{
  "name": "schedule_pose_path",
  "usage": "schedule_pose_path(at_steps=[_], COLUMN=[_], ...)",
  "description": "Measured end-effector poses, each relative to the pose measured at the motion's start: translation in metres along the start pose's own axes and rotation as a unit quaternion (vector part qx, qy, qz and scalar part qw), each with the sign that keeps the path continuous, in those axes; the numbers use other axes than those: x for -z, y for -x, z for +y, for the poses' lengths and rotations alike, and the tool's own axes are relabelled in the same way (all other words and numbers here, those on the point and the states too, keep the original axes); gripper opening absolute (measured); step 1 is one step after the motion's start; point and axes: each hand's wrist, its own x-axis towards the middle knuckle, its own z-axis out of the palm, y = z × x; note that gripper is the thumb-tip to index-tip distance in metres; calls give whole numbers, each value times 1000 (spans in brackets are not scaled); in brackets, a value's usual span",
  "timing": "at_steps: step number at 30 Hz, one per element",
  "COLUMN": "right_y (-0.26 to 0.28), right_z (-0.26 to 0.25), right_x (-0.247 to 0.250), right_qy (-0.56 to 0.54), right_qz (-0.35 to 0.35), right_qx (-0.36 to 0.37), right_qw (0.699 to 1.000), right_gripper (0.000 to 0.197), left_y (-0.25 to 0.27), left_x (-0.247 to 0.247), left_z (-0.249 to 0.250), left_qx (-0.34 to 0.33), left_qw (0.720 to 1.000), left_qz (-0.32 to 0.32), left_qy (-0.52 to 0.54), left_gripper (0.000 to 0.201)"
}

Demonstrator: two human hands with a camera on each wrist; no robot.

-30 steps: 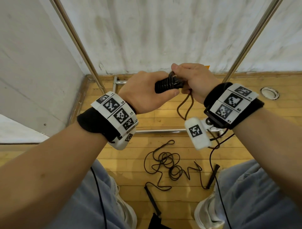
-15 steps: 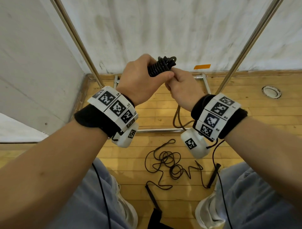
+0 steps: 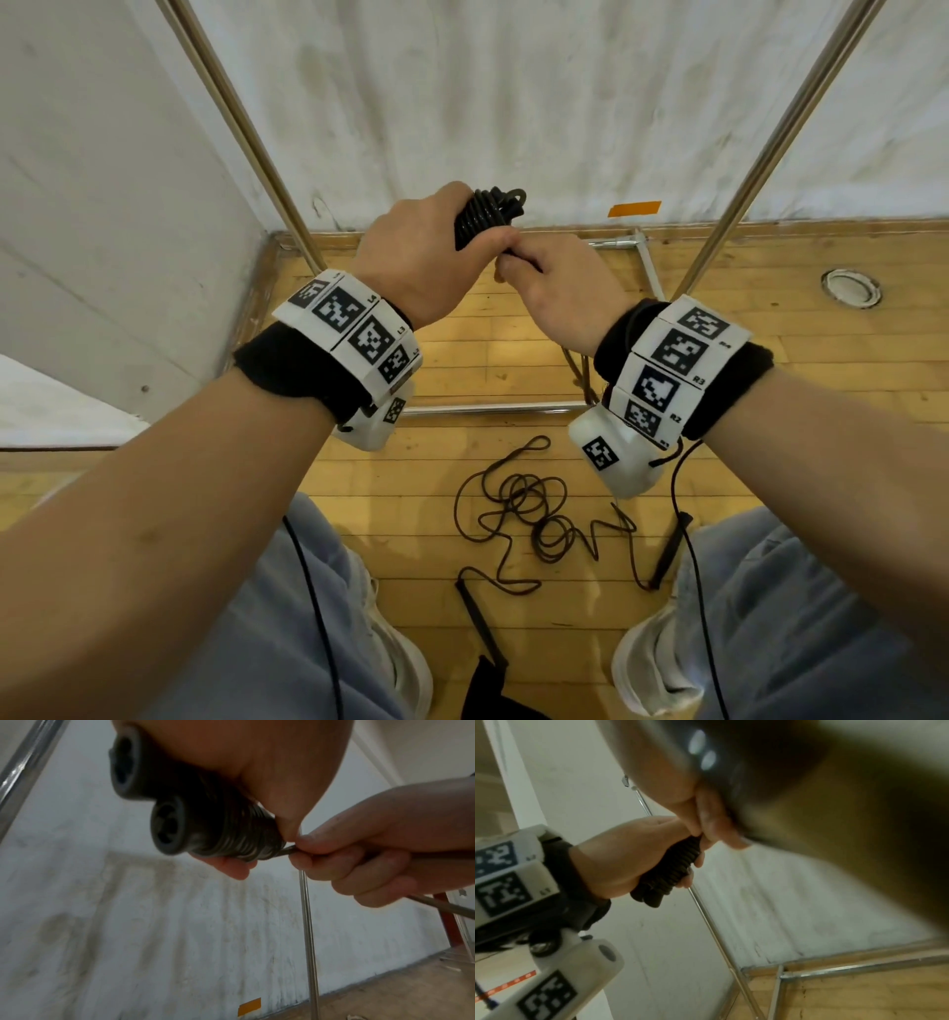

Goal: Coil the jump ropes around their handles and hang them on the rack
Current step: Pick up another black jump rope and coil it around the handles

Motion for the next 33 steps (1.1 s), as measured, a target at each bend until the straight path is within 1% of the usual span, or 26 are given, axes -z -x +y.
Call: schedule_pose_path(at_steps=[2, 5, 6, 8, 11, 14, 17, 19, 21, 23, 26, 27, 30, 31, 33], right_y=[0, 3, 3, 2, 0, 0, 0, -1, -4, -8, -10, -10, -9, -8, -8], right_z=[1, 2, 3, 6, 6, 4, 2, 4, 6, 8, 8, 7, 3, 2, 2], right_x=[3, 2, 1, 0, 2, 8, 12, 15, 21, 28, 35, 36, 36, 35, 33], right_qy=[9, -5, 7, 65, 109, 163, 212, 218, 194, 145, 83, 69, 62, 70, 75], right_qz=[-4, -37, -46, -56, -51, -43, -55, -48, -16, 8, 13, 11, -12, -20, -29], right_qx=[-3, -16, -18, -9, 27, 78, 104, 115, 108, 91, 78, 76, 77, 80, 81], right_qw=[1000, 999, 999, 996, 992, 982, 970, 968, 975, 985, 993, 995, 995, 994, 993], right_gripper=[22, 26, 28, 31, 27, 30, 23, 22, 26, 26, 22, 21, 21, 21, 21], left_y=[-1, -6, -7, -9, -9, -6, -3, 0, 2, 4, 9, 11, 15, 15, 15], left_x=[-2, -2, -1, 1, 4, 6, 5, 2, 0, 2, 3, 4, 3, 2, 1], left_z=[-1, -5, -8, -14, -19, -20, -19, -16, -11, -5, 3, 5, 12, 13, 13], left_qx=[3, 34, 49, 76, 87, 62, 15, -15, -40, -62, -79, -82, -85, -83, -84], left_qw=[1000, 998, 997, 994, 991, 989, 983, 976, 969, 968, 973, 975, 978, 979, 981], left_qz=[-15, -32, -39, -57, -91, -122, -163, -209, -238, -239, -219, -209, -189, -184, -177], left_qy=[-20, -44, -52, -52, -38, -63, -81, -65, -49, -30, -7, -8, -14, -18, -19], left_gripper=[42, 38, 38, 38, 38, 39, 29, 22, 26, 29, 23, 23, 44, 45, 35])
